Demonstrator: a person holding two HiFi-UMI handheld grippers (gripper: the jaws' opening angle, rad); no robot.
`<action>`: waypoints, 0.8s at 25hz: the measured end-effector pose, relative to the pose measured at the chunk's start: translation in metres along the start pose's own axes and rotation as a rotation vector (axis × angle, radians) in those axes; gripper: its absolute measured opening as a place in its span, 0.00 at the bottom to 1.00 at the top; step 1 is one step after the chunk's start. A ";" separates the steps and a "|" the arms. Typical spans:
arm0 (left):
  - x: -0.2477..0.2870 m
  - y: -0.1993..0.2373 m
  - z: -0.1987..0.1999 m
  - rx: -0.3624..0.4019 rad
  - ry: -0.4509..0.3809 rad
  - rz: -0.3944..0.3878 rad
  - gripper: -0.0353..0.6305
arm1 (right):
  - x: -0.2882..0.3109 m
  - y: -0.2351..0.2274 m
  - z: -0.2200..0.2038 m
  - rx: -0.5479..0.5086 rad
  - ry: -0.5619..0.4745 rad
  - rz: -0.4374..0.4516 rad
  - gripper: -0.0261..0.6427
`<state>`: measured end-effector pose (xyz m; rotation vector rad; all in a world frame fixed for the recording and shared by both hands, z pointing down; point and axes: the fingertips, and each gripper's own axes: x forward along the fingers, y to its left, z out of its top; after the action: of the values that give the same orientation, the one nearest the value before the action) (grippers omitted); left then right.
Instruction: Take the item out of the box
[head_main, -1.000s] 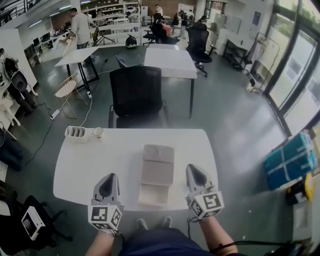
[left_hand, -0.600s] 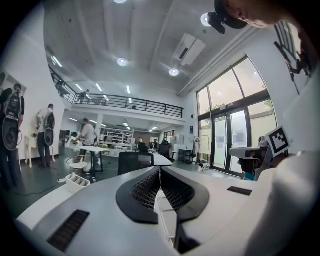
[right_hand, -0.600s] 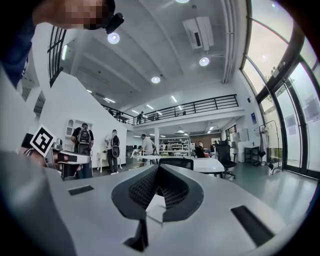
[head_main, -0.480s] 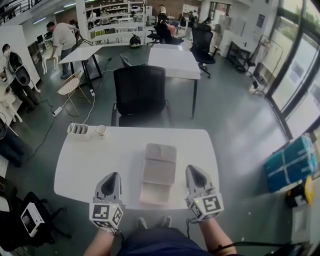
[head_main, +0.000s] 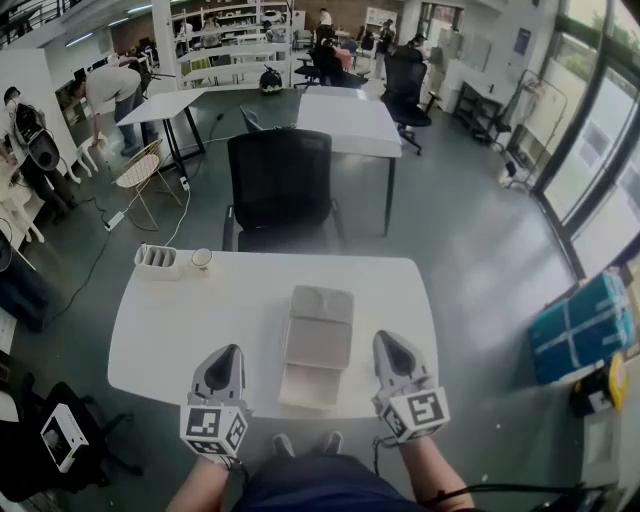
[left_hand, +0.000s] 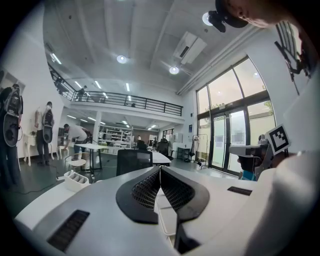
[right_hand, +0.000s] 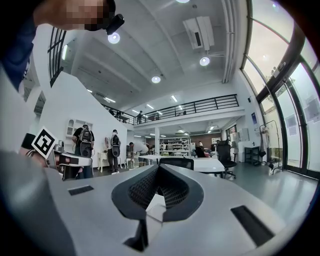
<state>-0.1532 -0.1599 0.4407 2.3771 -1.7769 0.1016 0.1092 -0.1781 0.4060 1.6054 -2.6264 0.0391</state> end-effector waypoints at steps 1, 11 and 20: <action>0.000 0.000 -0.001 -0.002 0.003 -0.001 0.10 | 0.000 0.001 0.000 0.000 0.000 0.001 0.06; 0.000 0.003 -0.006 -0.001 0.015 -0.004 0.10 | 0.004 0.005 0.002 0.002 -0.011 0.008 0.06; 0.009 -0.004 -0.003 0.001 0.016 -0.009 0.10 | 0.004 -0.002 0.006 0.000 -0.018 0.008 0.06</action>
<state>-0.1468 -0.1664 0.4449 2.3777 -1.7595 0.1203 0.1090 -0.1830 0.4004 1.6033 -2.6463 0.0251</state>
